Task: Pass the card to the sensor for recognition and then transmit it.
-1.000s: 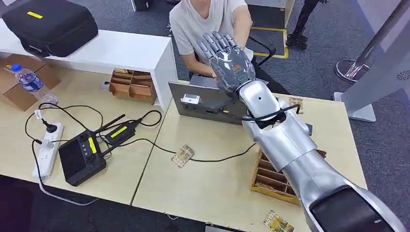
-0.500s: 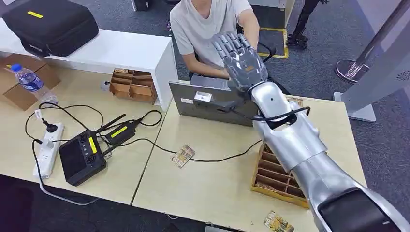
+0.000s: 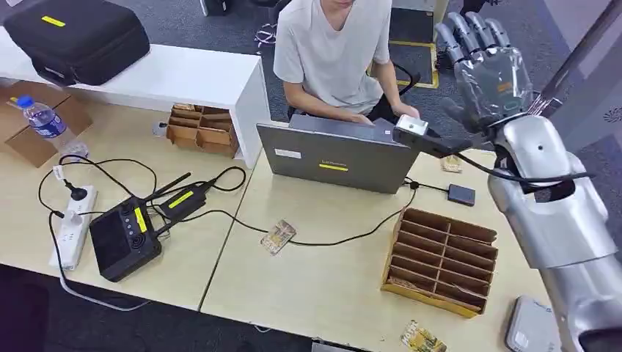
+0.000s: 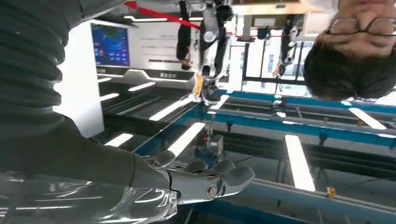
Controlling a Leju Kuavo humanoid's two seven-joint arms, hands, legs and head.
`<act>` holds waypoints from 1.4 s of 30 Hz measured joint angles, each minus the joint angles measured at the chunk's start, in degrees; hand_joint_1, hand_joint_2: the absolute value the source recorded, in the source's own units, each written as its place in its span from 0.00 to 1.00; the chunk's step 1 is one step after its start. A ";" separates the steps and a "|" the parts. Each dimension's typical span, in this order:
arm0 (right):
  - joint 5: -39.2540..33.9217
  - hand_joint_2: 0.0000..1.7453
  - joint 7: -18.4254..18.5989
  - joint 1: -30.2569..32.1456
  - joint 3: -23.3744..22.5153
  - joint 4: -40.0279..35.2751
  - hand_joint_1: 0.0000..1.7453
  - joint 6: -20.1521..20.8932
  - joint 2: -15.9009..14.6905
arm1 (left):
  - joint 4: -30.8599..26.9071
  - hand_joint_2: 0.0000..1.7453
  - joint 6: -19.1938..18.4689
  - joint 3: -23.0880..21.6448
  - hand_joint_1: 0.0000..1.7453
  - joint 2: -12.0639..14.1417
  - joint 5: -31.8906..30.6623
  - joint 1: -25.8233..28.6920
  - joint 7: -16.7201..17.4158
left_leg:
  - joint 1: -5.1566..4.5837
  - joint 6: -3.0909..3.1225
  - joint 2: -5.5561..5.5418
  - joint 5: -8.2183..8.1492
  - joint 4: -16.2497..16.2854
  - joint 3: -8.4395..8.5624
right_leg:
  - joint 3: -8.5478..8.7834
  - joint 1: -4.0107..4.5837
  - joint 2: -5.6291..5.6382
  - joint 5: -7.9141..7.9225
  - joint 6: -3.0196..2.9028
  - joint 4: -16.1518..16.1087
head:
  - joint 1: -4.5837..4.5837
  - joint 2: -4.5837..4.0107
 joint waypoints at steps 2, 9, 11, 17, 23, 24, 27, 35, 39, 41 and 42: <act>0.02 1.00 -0.04 2.28 -0.72 -4.22 0.00 0.02 -1.96 | 0.00 1.00 0.22 0.09 0.00 0.22 0.20 -0.02 0.00 | 0.00 0.00 0.06 -0.01 -0.01 0.00 | -0.01 0.00 0.04 0.00 0.00 0.00 | 0.00 0.00; -0.48 1.00 -0.66 10.18 -2.18 -17.05 0.00 1.29 -8.12 | 0.00 1.00 0.72 1.33 0.00 0.46 2.01 0.14 0.00 | 0.02 0.00 -0.09 0.01 -0.01 -0.01 | -0.01 0.02 -0.14 -0.01 -0.01 0.00 | 0.00 0.00; -0.72 1.00 -0.57 13.35 -2.82 -21.66 0.00 1.79 -10.40 | 0.00 1.00 0.83 1.71 0.00 0.52 2.76 0.42 -0.04 | 0.02 0.00 -0.06 0.00 -0.01 -0.01 | -0.01 0.01 -0.11 -0.01 -0.01 0.00 | -0.02 0.00; -0.66 1.00 -0.42 26.38 -6.60 -36.11 0.00 1.11 -17.46 | 0.00 1.00 0.98 3.56 0.00 0.70 4.59 0.89 -0.42 | 0.00 0.00 -0.09 -0.10 -0.02 -0.10 | -0.02 0.01 -0.13 -0.08 0.00 -0.08 | -0.02 0.00; 1.12 1.00 -0.52 34.28 -9.40 -43.49 0.00 0.50 -20.83 | 0.00 1.00 1.03 4.59 0.00 0.79 5.29 0.89 -0.76 | 0.02 0.00 -0.15 -0.09 -0.02 -0.04 | 0.00 0.03 -0.22 -0.09 0.00 -0.11 | 0.02 0.00; 1.84 1.00 -0.59 36.58 -9.88 -44.61 0.00 0.13 -21.32 | 0.00 1.00 1.05 4.85 0.00 0.81 5.61 0.94 -0.83 | 0.02 0.00 -0.20 -0.09 -0.02 -0.06 | 0.01 0.03 -0.26 -0.09 0.00 -0.11 | 0.00 0.00; 4.72 1.00 -0.57 43.98 -11.98 -49.04 0.00 -1.97 -22.58 | 0.00 1.00 1.18 5.73 0.00 0.85 6.38 1.02 -1.14 | 0.02 0.00 -0.18 -0.09 -0.04 -0.08 | 0.01 0.03 -0.26 -0.12 -0.02 -0.11 | -0.02 0.00; 5.81 1.00 -0.85 58.96 -15.78 -55.72 0.00 -3.61 -24.58 | 0.00 1.00 1.18 7.52 0.00 1.03 7.71 1.00 -1.42 | 0.02 -0.03 -0.11 -0.16 -0.05 -0.08 | -0.02 0.03 -0.20 -0.16 -0.03 -0.11 | 0.00 0.00; 5.18 1.00 -1.62 63.70 -17.77 -57.41 0.00 -2.80 -24.85 | 0.00 1.00 1.18 8.24 0.00 1.05 8.04 1.00 -1.51 | 0.02 -0.03 -0.07 -0.16 -0.05 -0.08 | -0.01 0.03 -0.18 -0.15 -0.03 -0.11 | 0.00 0.00; 5.14 1.00 -1.64 64.84 -18.27 -57.89 0.00 -2.75 -24.94 | 0.00 1.00 1.18 8.50 0.00 1.05 8.04 0.98 -1.53 | 0.02 -0.03 -0.04 -0.16 -0.05 -0.06 | -0.01 0.03 -0.15 -0.15 -0.03 -0.11 | 0.00 0.00; 5.14 1.00 -1.70 65.35 -18.47 -58.11 0.00 -2.75 -24.96 | 0.00 1.00 1.18 8.57 0.00 1.05 8.04 0.97 -1.53 | 0.02 -0.03 -0.04 -0.16 -0.05 -0.06 | -0.01 0.03 -0.14 -0.15 -0.03 -0.11 | 0.00 0.00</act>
